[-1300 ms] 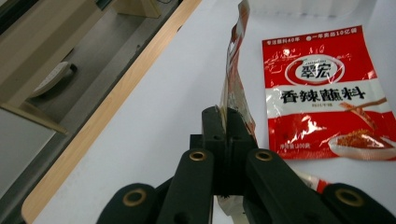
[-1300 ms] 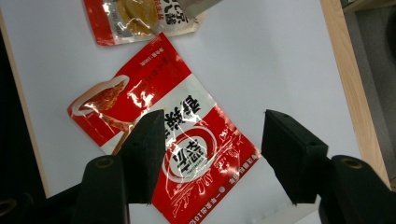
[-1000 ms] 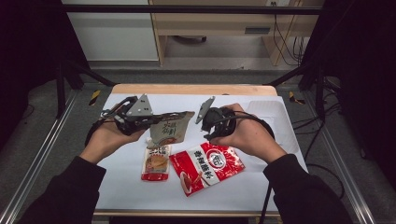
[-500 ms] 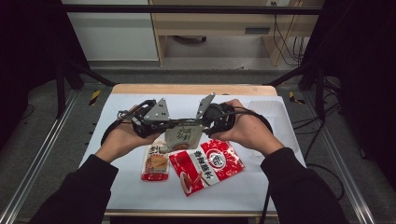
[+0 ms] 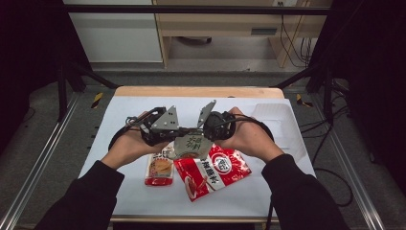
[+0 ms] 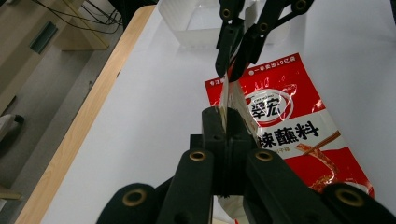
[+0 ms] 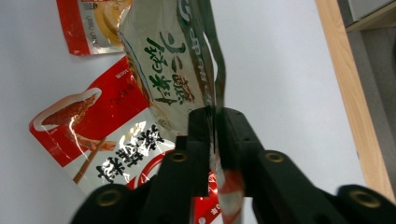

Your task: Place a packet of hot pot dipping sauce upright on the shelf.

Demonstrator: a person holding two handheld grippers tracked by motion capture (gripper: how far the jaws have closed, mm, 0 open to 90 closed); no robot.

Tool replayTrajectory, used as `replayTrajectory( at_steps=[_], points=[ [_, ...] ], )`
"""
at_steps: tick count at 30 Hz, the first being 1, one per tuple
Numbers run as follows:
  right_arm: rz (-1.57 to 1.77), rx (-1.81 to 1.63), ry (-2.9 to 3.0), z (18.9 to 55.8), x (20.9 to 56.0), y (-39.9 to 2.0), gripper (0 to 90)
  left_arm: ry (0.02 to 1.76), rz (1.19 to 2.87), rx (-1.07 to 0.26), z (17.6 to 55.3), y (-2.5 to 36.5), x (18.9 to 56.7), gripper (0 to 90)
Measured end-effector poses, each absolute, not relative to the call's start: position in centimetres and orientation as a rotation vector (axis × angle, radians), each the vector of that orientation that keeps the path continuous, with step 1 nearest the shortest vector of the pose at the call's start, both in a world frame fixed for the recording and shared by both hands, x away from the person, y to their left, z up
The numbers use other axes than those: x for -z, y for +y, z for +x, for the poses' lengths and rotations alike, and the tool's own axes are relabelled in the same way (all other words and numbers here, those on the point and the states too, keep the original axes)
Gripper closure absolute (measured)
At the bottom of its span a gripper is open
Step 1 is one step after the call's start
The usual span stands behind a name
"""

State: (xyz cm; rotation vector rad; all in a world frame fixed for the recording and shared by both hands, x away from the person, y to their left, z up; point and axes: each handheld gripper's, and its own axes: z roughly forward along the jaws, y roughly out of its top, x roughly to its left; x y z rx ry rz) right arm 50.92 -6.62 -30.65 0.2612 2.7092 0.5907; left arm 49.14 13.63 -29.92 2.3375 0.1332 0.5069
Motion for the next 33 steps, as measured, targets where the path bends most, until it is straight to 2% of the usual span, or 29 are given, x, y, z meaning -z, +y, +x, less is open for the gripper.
replayTrajectory(
  at_steps=[3,10,13,16,21,26,28,33],
  points=[
    [0.267,-0.604,2.715,50.9,30.8,-6.7,89.7,0.142,2.330,-0.497,49.3,13.8,30.2,90.0],
    [0.272,-0.574,2.743,51.2,30.8,-6.4,90.0,0.139,2.330,-0.487,49.4,14.2,31.1,87.4],
    [0.265,-0.539,2.758,51.3,30.7,-6.1,90.0,0.173,2.296,-0.480,49.4,14.5,31.8,76.9],
    [0.259,-0.527,2.759,51.5,30.7,-6.1,90.0,0.193,2.269,-0.496,49.2,14.9,32.4,57.6],
    [0.267,-0.517,2.767,51.5,30.6,-6.4,90.0,0.277,2.205,-0.501,49.0,15.9,33.1,36.6],
    [0.266,-0.522,2.764,51.6,30.2,-7.0,90.0,0.371,2.178,-0.531,48.8,17.3,33.8,22.6],
    [0.271,-0.530,2.757,51.7,29.9,-7.4,90.0,0.428,2.161,-0.525,48.8,17.9,34.2,12.5],
    [0.294,-0.549,2.731,52.1,29.1,-8.1,90.0,0.488,2.146,-0.539,48.6,19.7,35.8,10.4]
  ],
)
